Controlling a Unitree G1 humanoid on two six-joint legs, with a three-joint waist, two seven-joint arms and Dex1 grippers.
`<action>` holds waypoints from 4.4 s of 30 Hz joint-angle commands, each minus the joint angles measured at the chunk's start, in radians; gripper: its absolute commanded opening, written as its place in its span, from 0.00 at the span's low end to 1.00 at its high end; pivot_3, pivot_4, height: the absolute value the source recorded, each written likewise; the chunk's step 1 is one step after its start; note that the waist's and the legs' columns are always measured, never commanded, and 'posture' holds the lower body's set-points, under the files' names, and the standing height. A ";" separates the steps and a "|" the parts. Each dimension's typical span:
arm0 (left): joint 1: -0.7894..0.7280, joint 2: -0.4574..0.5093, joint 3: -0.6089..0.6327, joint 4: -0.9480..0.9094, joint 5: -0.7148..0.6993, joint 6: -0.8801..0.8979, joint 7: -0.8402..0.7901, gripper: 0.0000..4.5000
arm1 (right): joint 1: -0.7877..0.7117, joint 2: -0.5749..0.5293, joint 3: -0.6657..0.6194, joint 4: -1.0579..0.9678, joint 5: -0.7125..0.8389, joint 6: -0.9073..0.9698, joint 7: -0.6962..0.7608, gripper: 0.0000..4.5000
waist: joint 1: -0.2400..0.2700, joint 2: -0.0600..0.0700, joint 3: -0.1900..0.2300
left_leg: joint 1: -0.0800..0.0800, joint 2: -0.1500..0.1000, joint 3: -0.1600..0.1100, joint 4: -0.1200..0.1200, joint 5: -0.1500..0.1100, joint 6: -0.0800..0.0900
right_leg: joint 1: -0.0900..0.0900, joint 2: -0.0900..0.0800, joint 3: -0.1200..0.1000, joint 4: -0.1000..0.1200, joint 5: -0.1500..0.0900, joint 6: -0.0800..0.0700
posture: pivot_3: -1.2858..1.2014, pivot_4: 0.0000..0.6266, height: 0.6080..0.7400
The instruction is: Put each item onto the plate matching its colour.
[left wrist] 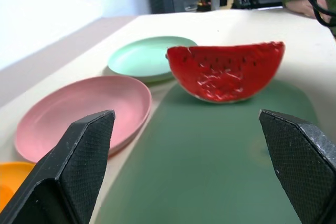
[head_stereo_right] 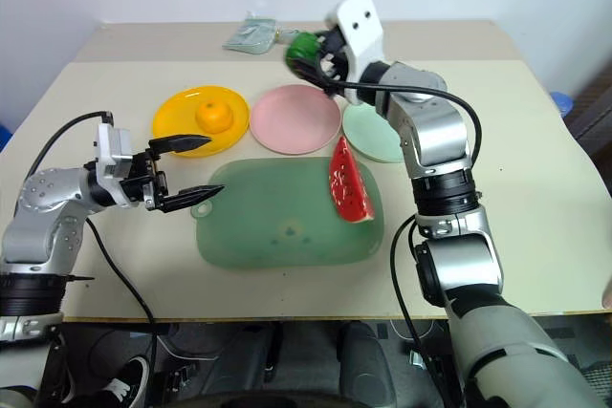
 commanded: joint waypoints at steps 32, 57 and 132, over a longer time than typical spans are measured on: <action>-0.024 -0.026 0.007 0.051 0.018 -0.089 -0.012 1.00 | 0.043 -0.059 -0.232 -0.353 0.245 0.728 -0.110 0.99 | -0.024 0.001 0.001 | 0.000 0.001 0.004 -0.003 0.000 0.000 | -0.004 0.001 0.005 0.001 0.000 0.000 | 0.52 0.24 1.00; -0.023 -0.042 -0.005 0.021 0.014 -0.062 -0.013 1.00 | 0.241 -0.075 -0.177 -0.732 0.369 1.137 -0.167 0.99 | -0.020 0.001 0.000 | 0.000 0.001 0.004 -0.003 0.000 0.001 | -0.003 0.001 0.005 0.001 0.000 0.000 | 0.52 0.24 1.00; -0.087 -0.066 -0.009 0.144 0.166 -0.238 0.205 1.00 | 0.140 0.155 -0.100 -0.163 0.241 -0.084 -0.034 0.78 | -0.026 0.000 0.000 | -0.001 0.001 0.007 -0.004 0.000 0.000 | -0.009 0.002 0.012 0.005 0.000 0.000 | 0.52 0.24 1.00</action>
